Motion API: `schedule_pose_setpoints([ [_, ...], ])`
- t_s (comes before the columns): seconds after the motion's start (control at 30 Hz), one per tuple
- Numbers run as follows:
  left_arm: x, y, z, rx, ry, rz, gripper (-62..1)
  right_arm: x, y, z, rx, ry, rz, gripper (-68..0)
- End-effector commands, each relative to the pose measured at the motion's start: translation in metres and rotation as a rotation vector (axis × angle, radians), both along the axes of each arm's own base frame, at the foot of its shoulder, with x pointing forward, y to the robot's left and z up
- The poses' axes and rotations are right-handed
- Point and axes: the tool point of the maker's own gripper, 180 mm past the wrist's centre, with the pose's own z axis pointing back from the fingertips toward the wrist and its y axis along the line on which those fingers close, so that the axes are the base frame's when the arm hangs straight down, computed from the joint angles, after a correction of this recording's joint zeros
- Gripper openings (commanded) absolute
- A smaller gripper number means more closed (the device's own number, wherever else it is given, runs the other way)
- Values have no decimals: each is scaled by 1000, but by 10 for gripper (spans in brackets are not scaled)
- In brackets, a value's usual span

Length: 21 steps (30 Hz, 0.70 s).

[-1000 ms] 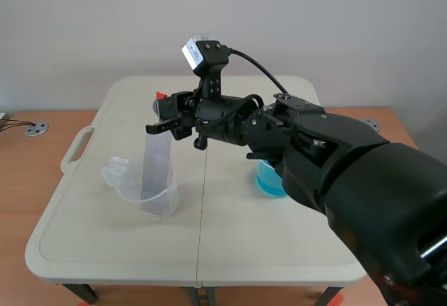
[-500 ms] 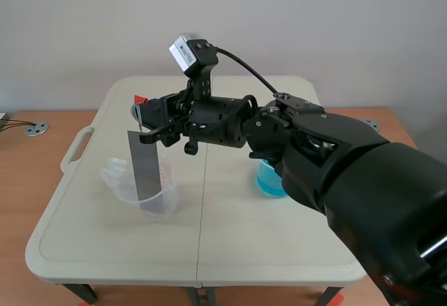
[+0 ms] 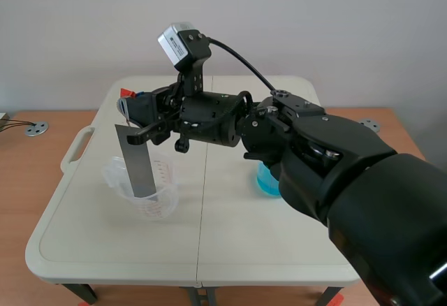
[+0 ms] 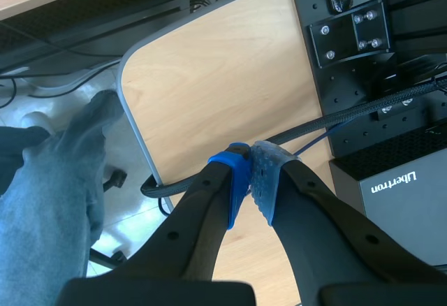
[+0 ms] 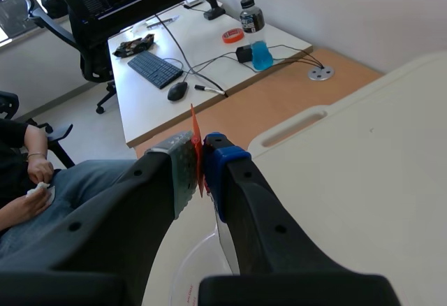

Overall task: Hold the metal plate by the orange handle, dip it into the blue solution, take it out and point at it, then put the plate back in the beaker on the left.
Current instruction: 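Lift the metal plate out of the left beaker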

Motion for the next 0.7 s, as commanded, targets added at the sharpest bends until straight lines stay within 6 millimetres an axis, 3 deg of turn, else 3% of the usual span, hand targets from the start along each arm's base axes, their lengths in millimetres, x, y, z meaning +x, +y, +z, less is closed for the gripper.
schedule_pose_setpoints([
  [0.0,0,-5,3,-14,-4,-1,-564,1,0,23,42,-50,13,-660],
  [0.27,0,-5,3,-14,-5,0,-564,-15,-5,34,7,-109,43,-660],
  [0.67,0,-5,3,-15,-6,-1,-564,-35,-24,80,2,-268,50,-660],
])
